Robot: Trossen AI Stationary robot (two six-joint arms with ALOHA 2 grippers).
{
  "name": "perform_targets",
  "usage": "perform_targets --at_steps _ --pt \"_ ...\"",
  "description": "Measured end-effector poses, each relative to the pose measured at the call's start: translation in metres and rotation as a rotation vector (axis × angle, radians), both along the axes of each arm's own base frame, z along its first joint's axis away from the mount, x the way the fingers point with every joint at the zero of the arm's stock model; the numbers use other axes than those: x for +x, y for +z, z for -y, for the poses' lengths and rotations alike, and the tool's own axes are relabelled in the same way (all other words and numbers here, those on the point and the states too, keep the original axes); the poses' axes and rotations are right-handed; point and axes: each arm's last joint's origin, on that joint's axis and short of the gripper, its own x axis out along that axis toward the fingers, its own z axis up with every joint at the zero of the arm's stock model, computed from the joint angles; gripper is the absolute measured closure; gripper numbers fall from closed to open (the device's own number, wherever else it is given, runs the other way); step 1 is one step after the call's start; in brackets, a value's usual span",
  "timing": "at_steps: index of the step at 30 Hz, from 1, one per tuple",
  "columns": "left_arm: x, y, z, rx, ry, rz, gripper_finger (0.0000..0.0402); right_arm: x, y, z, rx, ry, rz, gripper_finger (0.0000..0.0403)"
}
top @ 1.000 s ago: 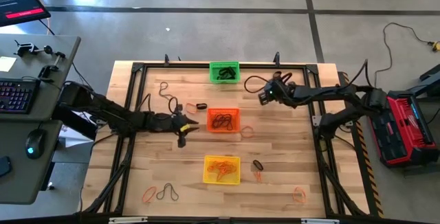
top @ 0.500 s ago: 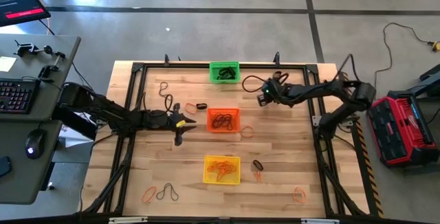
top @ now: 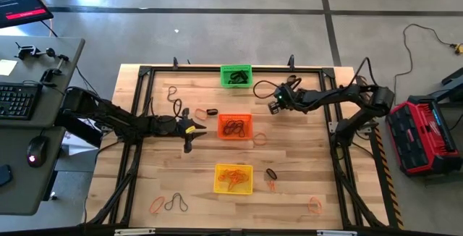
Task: Sort rubber bands into baskets
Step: Put the purple rubber band into the orange bin
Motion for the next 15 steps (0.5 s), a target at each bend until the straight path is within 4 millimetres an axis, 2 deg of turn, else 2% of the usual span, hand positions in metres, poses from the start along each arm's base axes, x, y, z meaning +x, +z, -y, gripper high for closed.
perform_targets --at_steps 8,15 --pt "0.0 0.0 0.0 0.0 -0.001 -0.001 0.0307 0.017 0.025 -0.038 -0.042 0.147 0.071 0.0401" --pt "0.0 0.0 0.0 0.0 -0.001 -0.002 0.0307 0.047 0.067 -0.083 -0.144 0.278 0.102 0.0402"
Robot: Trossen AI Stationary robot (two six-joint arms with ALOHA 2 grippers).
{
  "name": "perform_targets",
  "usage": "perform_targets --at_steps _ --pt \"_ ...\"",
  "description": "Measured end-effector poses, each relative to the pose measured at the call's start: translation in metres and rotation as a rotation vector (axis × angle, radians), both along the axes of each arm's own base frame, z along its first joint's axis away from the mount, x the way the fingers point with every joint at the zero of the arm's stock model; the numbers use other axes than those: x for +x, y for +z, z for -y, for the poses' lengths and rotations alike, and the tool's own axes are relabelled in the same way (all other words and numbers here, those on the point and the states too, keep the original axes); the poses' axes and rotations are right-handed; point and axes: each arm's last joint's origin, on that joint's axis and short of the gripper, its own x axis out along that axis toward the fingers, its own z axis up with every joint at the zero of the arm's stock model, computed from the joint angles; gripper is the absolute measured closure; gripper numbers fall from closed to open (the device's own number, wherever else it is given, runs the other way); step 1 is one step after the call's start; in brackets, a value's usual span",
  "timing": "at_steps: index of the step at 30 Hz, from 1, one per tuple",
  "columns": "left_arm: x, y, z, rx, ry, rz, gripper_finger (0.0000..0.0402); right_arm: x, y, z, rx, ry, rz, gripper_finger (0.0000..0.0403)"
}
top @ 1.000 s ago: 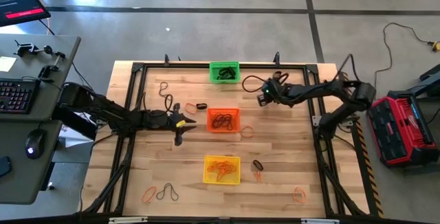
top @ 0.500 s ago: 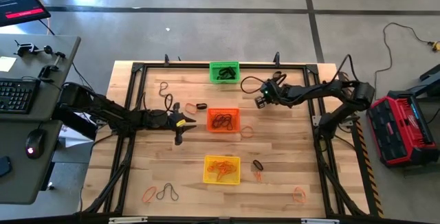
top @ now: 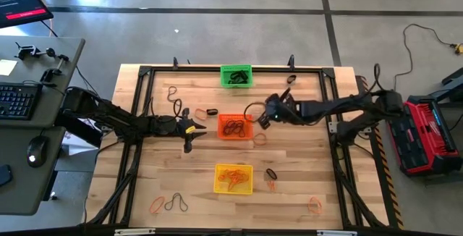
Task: Sort rubber bands into baskets
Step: Put the purple rubber band into the orange bin
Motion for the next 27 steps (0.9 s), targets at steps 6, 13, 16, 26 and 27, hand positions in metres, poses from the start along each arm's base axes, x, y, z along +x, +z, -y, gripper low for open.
perform_targets --at_steps 6,13,16,26,27 --pt "0.0 0.0 0.0 0.0 0.0 -0.001 0.0307 0.018 0.049 -0.043 -0.126 0.064 0.003 0.0402" --pt "0.0 0.0 0.0 0.0 0.0 -0.003 0.0307 0.027 0.083 -0.078 -0.167 0.152 0.111 0.0403" --pt "0.0 0.0 0.0 -0.001 0.0 -0.003 0.0307 0.031 0.083 -0.082 -0.163 0.158 0.146 0.0403" --pt "0.0 -0.001 0.0 0.0 0.0 -0.015 0.0307 0.047 0.087 -0.089 -0.187 0.243 0.251 0.0403" --pt "0.0 -0.001 0.0 0.0 -0.001 -0.017 0.0307 0.047 0.087 -0.088 -0.189 0.24 0.249 0.0403"
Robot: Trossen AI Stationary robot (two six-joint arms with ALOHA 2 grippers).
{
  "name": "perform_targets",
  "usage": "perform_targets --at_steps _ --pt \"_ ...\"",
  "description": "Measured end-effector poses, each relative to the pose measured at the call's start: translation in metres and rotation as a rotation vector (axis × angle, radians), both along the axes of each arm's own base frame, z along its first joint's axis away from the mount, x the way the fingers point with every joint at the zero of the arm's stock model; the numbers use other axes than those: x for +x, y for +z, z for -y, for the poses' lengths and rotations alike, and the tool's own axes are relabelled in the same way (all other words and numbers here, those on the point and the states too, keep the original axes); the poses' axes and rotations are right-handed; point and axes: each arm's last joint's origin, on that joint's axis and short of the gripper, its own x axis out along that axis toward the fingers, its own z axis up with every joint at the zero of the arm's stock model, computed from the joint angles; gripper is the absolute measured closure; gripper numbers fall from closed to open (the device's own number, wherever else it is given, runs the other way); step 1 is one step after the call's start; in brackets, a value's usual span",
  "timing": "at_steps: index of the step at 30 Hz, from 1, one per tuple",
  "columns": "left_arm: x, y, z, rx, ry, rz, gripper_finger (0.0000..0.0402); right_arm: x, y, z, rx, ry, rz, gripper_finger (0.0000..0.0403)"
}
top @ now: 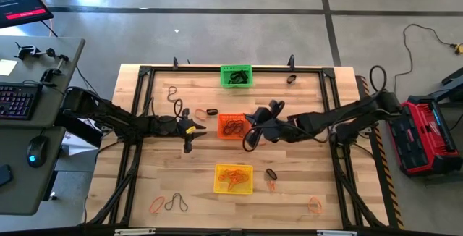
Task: Sort rubber bands into baskets
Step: Put the purple rubber band into the orange bin
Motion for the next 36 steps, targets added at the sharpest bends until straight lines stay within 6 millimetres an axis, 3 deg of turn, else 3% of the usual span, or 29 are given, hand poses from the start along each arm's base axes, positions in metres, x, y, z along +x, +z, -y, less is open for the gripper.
perform_targets --at_steps 17,36 --pt "-0.001 -0.002 0.0 0.001 0.0 -0.024 0.0307 0.021 -0.035 0.002 0.04 0.025 -0.088 0.0403" --pt "0.0 -0.001 0.0 0.0 0.0 -0.007 0.0307 0.04 -0.077 0.033 0.129 0.01 -0.21 0.0402"
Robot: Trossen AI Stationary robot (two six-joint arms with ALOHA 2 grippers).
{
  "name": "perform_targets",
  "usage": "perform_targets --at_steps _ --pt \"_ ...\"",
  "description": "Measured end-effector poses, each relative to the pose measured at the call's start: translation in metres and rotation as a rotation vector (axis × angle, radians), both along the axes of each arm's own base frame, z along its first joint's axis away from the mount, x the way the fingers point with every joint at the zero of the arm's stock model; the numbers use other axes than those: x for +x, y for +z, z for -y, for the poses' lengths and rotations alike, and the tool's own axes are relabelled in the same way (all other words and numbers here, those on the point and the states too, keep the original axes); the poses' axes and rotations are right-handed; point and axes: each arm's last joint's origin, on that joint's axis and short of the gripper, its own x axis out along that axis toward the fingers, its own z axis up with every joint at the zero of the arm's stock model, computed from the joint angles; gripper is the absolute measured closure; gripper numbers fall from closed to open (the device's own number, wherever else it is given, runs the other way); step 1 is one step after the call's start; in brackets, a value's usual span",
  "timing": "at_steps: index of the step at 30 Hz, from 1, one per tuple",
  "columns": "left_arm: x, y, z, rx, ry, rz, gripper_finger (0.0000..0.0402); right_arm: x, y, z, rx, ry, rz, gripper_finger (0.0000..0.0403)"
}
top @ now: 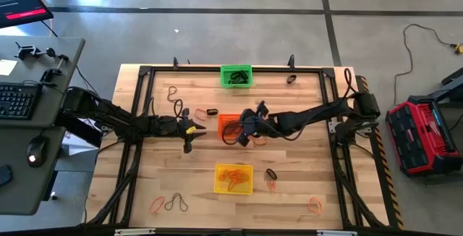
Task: Sort rubber bands into baskets
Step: Put the purple rubber band into the orange bin, then put the orange rubber band into the yellow bin
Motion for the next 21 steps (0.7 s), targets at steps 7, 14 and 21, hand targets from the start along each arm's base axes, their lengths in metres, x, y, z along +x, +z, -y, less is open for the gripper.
perform_targets --at_steps 7,14,21 --pt "0.0 0.0 0.0 0.0 0.0 0.0 0.0307 0.003 0.008 -0.001 -0.025 0.043 -0.027 0.035" --pt "0.0 0.001 -0.001 0.014 0.045 0.008 0.0307 0.008 0.022 -0.005 -0.042 0.068 -0.039 0.0256" --pt "0.002 0.003 -0.005 0.02 0.119 0.006 0.033 0.007 0.026 -0.008 -0.076 0.047 -0.057 0.0293"
